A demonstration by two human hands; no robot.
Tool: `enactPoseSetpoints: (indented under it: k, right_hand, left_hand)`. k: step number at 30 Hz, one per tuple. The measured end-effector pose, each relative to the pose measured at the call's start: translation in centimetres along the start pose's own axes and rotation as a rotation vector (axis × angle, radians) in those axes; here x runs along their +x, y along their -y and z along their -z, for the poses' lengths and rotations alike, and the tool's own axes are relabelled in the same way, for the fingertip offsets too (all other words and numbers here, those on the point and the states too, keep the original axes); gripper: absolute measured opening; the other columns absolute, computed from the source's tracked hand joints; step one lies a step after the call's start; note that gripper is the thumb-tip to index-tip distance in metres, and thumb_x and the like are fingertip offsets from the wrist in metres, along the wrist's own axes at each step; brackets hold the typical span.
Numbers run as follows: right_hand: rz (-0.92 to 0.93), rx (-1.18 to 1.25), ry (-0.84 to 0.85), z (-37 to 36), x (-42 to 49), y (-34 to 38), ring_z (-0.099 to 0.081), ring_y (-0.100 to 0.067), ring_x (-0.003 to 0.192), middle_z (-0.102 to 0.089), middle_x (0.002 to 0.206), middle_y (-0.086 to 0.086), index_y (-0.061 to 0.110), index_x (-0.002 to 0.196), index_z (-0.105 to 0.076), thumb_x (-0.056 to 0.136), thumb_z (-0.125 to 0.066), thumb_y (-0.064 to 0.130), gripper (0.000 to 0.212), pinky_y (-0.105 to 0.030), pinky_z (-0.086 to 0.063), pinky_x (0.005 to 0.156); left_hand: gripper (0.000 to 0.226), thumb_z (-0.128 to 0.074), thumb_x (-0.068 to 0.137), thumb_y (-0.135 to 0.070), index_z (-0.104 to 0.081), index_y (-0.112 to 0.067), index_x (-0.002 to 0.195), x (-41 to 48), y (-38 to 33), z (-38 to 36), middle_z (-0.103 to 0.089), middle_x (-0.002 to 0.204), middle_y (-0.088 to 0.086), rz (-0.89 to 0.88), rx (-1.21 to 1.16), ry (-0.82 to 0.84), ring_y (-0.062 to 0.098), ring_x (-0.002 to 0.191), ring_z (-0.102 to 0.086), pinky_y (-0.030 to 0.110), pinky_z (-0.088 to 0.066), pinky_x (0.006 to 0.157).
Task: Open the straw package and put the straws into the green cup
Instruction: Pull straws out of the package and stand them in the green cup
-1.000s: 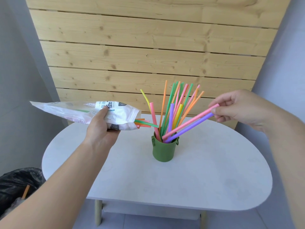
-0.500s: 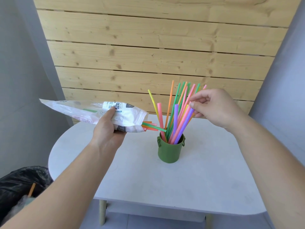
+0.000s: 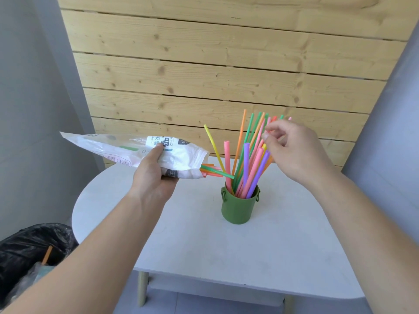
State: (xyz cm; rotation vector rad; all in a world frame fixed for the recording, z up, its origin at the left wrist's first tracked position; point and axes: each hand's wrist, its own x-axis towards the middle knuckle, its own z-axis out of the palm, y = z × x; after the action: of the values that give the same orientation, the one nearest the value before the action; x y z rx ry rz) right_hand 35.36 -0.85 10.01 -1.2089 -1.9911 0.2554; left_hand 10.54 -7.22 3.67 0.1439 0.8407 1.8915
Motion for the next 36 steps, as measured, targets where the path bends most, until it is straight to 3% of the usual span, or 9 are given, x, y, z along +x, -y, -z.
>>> enactPoseSetpoints:
  k: [2,4,8,10,12,14,22,28,36]
  right_hand:
    - [0.033,-0.016,-0.141,0.3,-0.7,1.0,-0.055,-0.016,0.068,-0.062,0.079,0.001,0.017,0.090,-0.066,0.097,-0.055,0.024,0.015,-0.031,-0.045,0.070]
    - [-0.008,0.022,-0.142,-0.2,-1.8,2.2,-0.052,-0.021,0.061,-0.057,0.061,0.001,0.013,0.077,-0.058,0.099,-0.050,0.030,0.029,-0.031,-0.041,0.060]
    - [-0.302,0.305,0.227,-3.6,-4.7,4.9,-0.055,-0.021,0.051,-0.060,0.063,-0.008,0.003,0.084,-0.056,0.102,-0.035,0.054,0.058,-0.031,-0.045,0.054]
    - [-0.431,0.438,0.333,-5.3,-5.8,5.6,-0.051,-0.015,0.040,-0.061,0.065,-0.008,0.011,0.085,-0.054,0.101,-0.034,0.057,0.052,-0.025,-0.039,0.044]
    - [-0.510,0.592,0.292,-6.3,-6.3,5.9,-0.048,-0.015,0.038,-0.062,0.067,-0.007,0.017,0.093,-0.054,0.101,-0.042,0.052,0.038,-0.023,-0.035,0.040]
    - [-0.543,0.727,0.214,-6.9,-6.3,6.1,-0.046,-0.014,0.038,-0.061,0.064,-0.006,0.011,0.098,-0.055,0.100,-0.051,0.044,0.033,-0.024,-0.035,0.039]
    - [-0.533,0.952,0.052,-6.8,-5.4,5.6,-0.041,-0.014,0.040,-0.053,0.058,-0.004,0.011,0.086,-0.056,0.101,-0.057,0.022,0.019,-0.022,-0.032,0.037]
    - [-0.422,0.862,0.051,-6.7,-5.6,5.1,-0.045,-0.015,0.041,-0.057,0.063,-0.006,0.012,0.091,-0.058,0.101,-0.057,0.027,0.018,-0.026,-0.036,0.040]
    - [-0.261,0.710,-0.008,-4.6,-3.6,3.4,-0.044,-0.011,0.042,-0.056,0.052,0.007,0.017,0.083,-0.059,0.099,-0.060,0.027,0.019,-0.030,-0.038,0.053]
  left_hand:
    - [0.022,-0.063,0.103,-0.015,-0.064,-0.008,0.123,-0.2,-0.2,-0.1,-0.076,0.124,0.010,-0.016,-0.006,0.011,0.026,0.111,-0.075,0.055,-0.055,0.103]
    - [0.028,-0.063,0.102,-0.015,-0.063,-0.007,0.129,-0.3,-0.4,-0.3,-0.076,0.123,0.010,-0.037,-0.011,0.024,0.026,0.111,-0.075,0.056,-0.055,0.102]
    - [0.037,-0.066,0.100,-0.014,-0.061,-0.006,0.136,-0.8,-0.7,-1.1,-0.076,0.124,0.010,-0.096,0.021,0.047,0.025,0.110,-0.076,0.052,-0.058,0.098]
    - [0.037,-0.068,0.099,-0.014,-0.062,-0.004,0.135,-1.1,-0.7,-1.4,-0.075,0.126,0.011,-0.119,0.050,0.063,0.026,0.110,-0.076,0.051,-0.060,0.096]
    - [0.038,-0.069,0.098,-0.013,-0.063,-0.001,0.133,-1.3,-0.5,-1.7,-0.075,0.127,0.013,-0.141,0.068,0.082,0.028,0.111,-0.075,0.052,-0.059,0.097]
    - [0.037,-0.070,0.098,-0.012,-0.063,0.001,0.132,-1.6,-0.3,-1.9,-0.074,0.127,0.015,-0.155,0.074,0.082,0.029,0.112,-0.075,0.051,-0.059,0.097]
    - [0.038,-0.069,0.098,-0.012,-0.061,-0.006,0.135,-0.6,-0.8,-0.8,-0.078,0.119,0.010,-0.068,-0.002,0.002,0.026,0.104,-0.078,0.052,-0.060,0.094]
    - [0.033,-0.068,0.098,-0.009,-0.061,-0.004,0.131,-0.4,-0.4,-0.7,-0.079,0.112,0.011,-0.031,-0.025,-0.036,0.026,0.098,-0.079,0.050,-0.063,0.087]
    - [0.026,-0.061,0.103,-0.011,-0.062,-0.002,0.128,-0.1,-1.5,-0.5,-0.078,0.109,0.011,-0.004,-0.100,-0.033,0.027,0.103,-0.077,0.053,-0.057,0.099]
